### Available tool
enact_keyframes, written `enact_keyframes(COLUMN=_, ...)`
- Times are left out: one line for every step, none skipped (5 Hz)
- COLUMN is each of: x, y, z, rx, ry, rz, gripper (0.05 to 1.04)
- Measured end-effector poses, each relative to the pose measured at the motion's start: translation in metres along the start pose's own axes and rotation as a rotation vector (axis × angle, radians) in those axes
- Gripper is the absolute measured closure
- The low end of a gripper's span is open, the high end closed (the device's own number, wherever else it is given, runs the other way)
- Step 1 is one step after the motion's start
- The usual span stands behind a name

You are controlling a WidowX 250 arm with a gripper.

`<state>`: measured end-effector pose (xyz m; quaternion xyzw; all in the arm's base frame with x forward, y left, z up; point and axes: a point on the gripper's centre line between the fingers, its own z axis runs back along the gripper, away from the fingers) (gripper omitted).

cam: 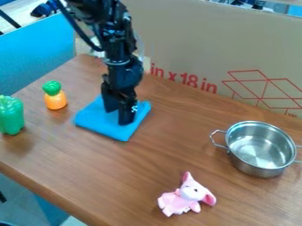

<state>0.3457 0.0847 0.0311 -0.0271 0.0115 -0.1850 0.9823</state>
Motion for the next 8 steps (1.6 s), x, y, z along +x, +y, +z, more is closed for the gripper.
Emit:
enact_keyframes(x=-0.001, y=-0.016, z=0.008, rx=-0.069, ry=-0.173, rz=-0.048, gripper=0.082)
enact_keyframes(x=0.004, y=-0.032, z=0.041, rx=-0.041, ry=-0.341, rz=-0.117, gripper=0.082)
enact_keyframes(x=-0.001, y=-0.037, z=0.071, rx=0.032, ry=-0.391, rz=-0.125, gripper=0.082)
enact_keyframes(x=-0.021, y=-0.047, z=0.089, rx=0.095, ry=-0.266, rz=-0.064, gripper=0.082)
enact_keyframes(x=-0.049, y=-0.059, z=0.094, rx=0.079, ry=-0.099, rz=0.016, gripper=0.082)
enact_keyframes(x=-0.074, y=-0.072, z=0.096, rx=0.057, ry=-0.016, rz=0.104, gripper=0.082)
enact_keyframes(x=-0.092, y=-0.072, z=0.093, rx=0.072, ry=-0.155, rz=0.076, gripper=0.082)
enact_keyframes(x=-0.113, y=-0.064, z=0.087, rx=0.124, ry=-0.26, rz=0.073, gripper=0.082)
